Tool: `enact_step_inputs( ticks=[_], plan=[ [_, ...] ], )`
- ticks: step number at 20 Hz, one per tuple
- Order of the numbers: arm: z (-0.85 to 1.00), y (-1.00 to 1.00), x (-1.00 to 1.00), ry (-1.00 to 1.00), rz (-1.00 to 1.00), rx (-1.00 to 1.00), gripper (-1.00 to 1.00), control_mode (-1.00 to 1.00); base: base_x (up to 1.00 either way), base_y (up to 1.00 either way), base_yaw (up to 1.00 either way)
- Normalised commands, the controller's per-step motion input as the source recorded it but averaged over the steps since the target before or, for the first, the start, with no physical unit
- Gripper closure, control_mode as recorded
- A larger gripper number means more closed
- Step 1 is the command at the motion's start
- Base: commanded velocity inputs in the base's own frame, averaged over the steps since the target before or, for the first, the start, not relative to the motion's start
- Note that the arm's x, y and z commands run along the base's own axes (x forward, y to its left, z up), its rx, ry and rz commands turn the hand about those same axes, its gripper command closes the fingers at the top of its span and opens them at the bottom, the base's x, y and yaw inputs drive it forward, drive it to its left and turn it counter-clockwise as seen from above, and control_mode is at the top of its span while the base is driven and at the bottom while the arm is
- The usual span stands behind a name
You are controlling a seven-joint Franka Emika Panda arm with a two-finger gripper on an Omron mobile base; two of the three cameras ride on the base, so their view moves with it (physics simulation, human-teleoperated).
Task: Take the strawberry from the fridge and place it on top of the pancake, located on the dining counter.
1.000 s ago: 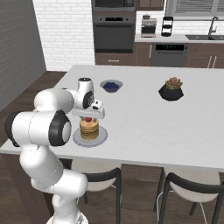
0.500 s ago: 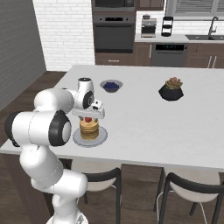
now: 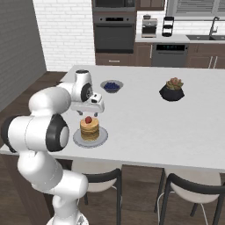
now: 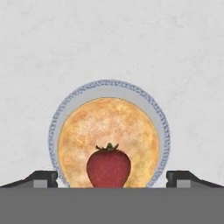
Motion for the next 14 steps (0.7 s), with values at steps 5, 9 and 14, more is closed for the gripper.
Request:
enact_step_inputs(
  ticks=[5, 9, 14],
  plan=[
    [0.35, 0.24, -0.64, 0.00, 0.00, -0.08, -1.00, -1.00, 0.00, 0.00, 0.00],
    [0.29, 0.24, -1.00, -0.03, 0.04, -0.02, -1.00, -1.00, 0.00, 0.00, 0.00],
    [0.01, 0.19, -1.00, -0.11, 0.04, -0.01, -1.00, -1.00, 0.00, 0.00, 0.00]
  ],
)
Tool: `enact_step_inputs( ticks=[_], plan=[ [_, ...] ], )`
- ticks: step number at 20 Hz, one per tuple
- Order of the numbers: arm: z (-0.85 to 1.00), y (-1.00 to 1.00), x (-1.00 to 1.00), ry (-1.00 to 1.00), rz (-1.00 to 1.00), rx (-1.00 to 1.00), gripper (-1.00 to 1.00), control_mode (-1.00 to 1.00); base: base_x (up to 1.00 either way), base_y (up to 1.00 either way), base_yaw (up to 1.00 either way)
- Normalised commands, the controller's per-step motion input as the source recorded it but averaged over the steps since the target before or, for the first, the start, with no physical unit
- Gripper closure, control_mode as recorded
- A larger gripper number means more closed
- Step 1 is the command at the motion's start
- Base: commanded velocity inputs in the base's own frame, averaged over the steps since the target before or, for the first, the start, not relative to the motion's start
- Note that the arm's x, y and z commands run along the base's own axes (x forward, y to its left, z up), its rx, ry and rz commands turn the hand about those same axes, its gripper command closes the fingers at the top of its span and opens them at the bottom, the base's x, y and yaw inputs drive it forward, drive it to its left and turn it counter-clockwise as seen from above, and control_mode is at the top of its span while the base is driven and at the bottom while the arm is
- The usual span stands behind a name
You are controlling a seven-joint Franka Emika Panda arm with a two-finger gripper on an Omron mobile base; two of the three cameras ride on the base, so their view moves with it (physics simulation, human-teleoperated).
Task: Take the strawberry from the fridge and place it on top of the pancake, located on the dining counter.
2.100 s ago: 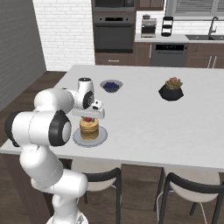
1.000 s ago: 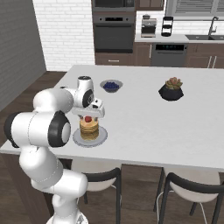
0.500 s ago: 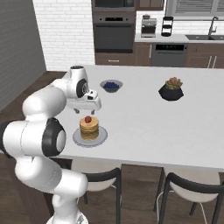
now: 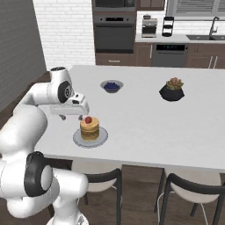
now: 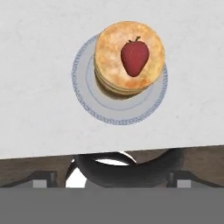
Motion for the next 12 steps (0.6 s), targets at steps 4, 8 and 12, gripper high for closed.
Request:
enact_step_inputs(
  ticks=[4, 8, 12],
  plan=[
    [0.06, 0.18, -1.00, -0.23, 0.01, 0.00, -1.00, -1.00, 0.00, 0.00, 0.00],
    [0.11, 0.79, -1.00, -0.18, 0.02, -0.13, -1.00, -1.00, 0.00, 0.00, 0.00],
    [0.00, 1.00, -0.90, -0.04, 0.00, -0.38, -1.00, -1.00, 0.00, 0.00, 0.00]
  ],
)
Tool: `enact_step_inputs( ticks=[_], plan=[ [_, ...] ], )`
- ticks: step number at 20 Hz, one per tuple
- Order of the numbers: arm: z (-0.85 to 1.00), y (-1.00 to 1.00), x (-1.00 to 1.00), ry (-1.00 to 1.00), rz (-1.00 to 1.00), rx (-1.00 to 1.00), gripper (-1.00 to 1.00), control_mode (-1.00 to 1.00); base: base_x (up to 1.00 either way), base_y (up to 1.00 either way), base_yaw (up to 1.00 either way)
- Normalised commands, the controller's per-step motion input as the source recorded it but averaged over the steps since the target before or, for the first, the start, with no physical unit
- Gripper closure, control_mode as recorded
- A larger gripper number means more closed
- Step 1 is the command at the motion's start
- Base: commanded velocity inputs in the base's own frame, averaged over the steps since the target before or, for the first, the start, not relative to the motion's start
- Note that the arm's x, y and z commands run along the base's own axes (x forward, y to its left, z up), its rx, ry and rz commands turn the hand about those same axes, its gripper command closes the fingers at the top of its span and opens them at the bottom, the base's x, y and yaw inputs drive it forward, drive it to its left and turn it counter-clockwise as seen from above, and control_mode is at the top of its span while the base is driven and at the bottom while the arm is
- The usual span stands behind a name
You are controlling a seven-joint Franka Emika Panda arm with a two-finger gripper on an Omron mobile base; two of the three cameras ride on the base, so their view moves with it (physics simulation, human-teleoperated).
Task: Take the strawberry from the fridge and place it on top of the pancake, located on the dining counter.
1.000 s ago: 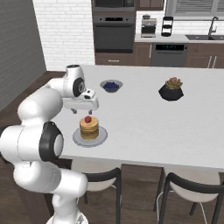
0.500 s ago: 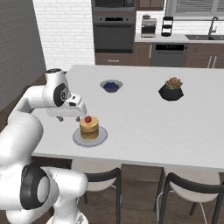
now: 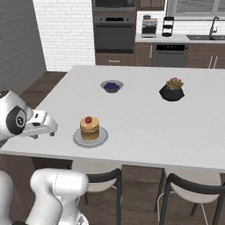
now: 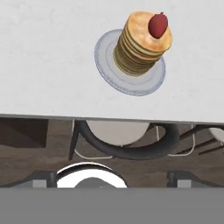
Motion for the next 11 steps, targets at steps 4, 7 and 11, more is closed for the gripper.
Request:
enact_step_inputs(
  ticks=[4, 7, 11],
  plan=[
    [0.00, 1.00, -0.49, 0.00, 0.00, -0.36, -1.00, -1.00, 0.00, 0.00, 0.00],
    [-0.14, 0.68, -0.16, 0.00, 0.00, -0.11, -1.00, -1.00, 0.00, 0.00, 0.00],
    [-0.13, 0.07, 0.00, 0.01, 0.00, 0.00, -1.00, -1.00, 0.00, 0.00, 0.00]
  ],
)
